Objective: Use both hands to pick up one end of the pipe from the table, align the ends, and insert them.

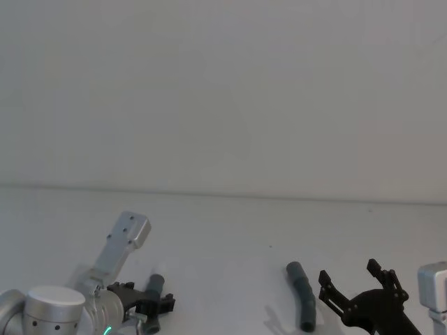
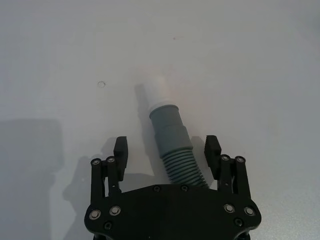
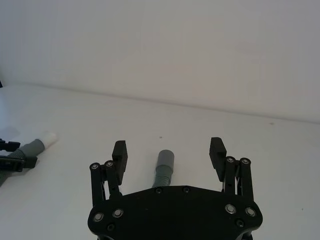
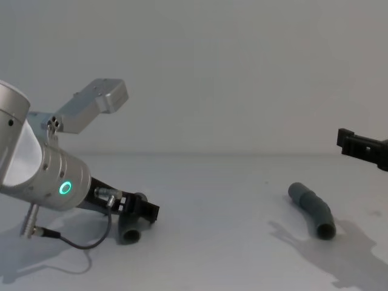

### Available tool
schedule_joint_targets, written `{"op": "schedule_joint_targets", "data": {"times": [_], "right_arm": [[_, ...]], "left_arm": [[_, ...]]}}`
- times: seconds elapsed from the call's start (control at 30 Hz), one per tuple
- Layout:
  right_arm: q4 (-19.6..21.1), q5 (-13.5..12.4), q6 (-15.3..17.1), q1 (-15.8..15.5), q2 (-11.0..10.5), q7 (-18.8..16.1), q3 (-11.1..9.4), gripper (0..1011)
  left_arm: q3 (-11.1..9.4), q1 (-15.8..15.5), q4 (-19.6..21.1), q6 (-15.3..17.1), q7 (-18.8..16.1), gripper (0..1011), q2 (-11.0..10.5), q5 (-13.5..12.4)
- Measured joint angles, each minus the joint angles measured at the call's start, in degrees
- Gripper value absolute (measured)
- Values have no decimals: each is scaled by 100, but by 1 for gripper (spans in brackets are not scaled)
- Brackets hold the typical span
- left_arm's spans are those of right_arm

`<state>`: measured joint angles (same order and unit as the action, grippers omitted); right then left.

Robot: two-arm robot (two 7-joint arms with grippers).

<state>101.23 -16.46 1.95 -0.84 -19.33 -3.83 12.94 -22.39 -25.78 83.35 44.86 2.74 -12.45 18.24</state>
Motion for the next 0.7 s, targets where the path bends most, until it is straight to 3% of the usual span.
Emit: {"op": "schedule_joint_targets", "data": {"times": [0.3, 0.7], "right_arm": [[0, 0, 0, 0, 0, 0, 0, 1001], [0, 0, 0, 0, 0, 0, 0, 1001]], "left_arm": [[-12, -28, -49, -14, 33, 667, 6, -13], [-21, -41, -79, -24, 49, 578, 10, -21]]}}
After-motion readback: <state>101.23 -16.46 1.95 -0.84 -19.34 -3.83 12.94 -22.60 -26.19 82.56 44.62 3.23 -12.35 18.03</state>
